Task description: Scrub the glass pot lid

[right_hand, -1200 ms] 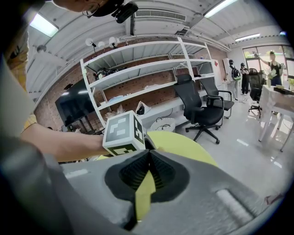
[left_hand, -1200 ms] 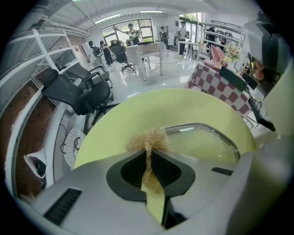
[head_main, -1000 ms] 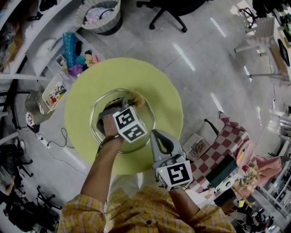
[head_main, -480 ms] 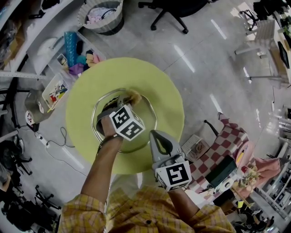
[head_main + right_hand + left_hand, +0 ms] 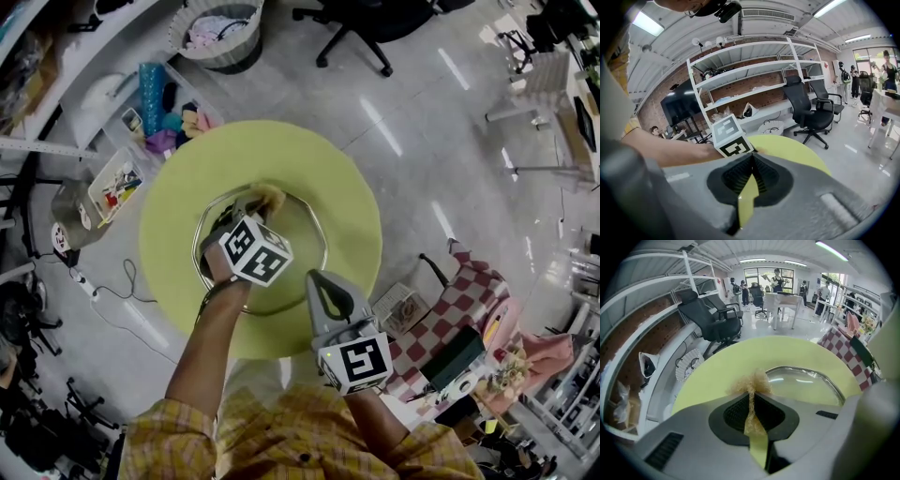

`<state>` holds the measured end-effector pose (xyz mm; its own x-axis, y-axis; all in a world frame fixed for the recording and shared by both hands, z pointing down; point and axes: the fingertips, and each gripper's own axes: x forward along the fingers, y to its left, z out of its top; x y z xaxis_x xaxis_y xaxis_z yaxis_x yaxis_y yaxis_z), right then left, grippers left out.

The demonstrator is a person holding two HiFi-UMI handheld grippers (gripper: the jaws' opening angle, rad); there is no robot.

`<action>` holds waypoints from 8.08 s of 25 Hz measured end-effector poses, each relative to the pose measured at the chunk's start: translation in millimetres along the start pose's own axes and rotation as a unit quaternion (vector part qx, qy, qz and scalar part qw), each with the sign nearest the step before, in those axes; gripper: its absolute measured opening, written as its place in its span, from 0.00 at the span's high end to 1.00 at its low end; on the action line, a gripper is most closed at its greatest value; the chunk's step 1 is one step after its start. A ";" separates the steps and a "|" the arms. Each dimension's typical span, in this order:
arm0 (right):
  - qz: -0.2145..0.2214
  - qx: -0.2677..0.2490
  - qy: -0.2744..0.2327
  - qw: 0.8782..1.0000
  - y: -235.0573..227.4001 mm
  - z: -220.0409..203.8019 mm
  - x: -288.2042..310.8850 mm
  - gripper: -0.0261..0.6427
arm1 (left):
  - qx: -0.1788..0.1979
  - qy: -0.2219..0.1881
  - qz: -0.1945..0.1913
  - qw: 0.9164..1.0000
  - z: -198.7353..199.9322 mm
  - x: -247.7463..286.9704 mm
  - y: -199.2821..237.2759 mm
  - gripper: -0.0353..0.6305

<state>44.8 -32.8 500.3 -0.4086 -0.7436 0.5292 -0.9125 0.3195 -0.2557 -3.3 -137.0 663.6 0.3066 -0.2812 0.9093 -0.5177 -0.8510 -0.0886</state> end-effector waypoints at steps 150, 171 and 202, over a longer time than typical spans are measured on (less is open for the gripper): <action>0.062 -0.025 -0.027 0.997 88.5 24.4 -15.7 0.96 | -0.063 -0.003 -0.054 0.997 -90.3 -60.2 -35.0 0.89; 0.066 -0.035 -0.015 0.997 100.4 23.8 -6.5 0.96 | -0.147 -0.018 -0.034 0.988 -112.7 -66.9 -6.2 0.89; 0.073 -0.040 -0.008 0.996 113.4 23.8 -0.5 0.96 | -0.168 0.012 -0.005 0.986 -170.4 -73.5 32.0 0.89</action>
<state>-58.0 -10.2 451.8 -0.5377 -0.6948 0.4776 -0.8421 0.4707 -0.2633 -178.5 -68.0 663.2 0.2951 -0.2595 0.9195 -0.7512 -0.6577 0.0554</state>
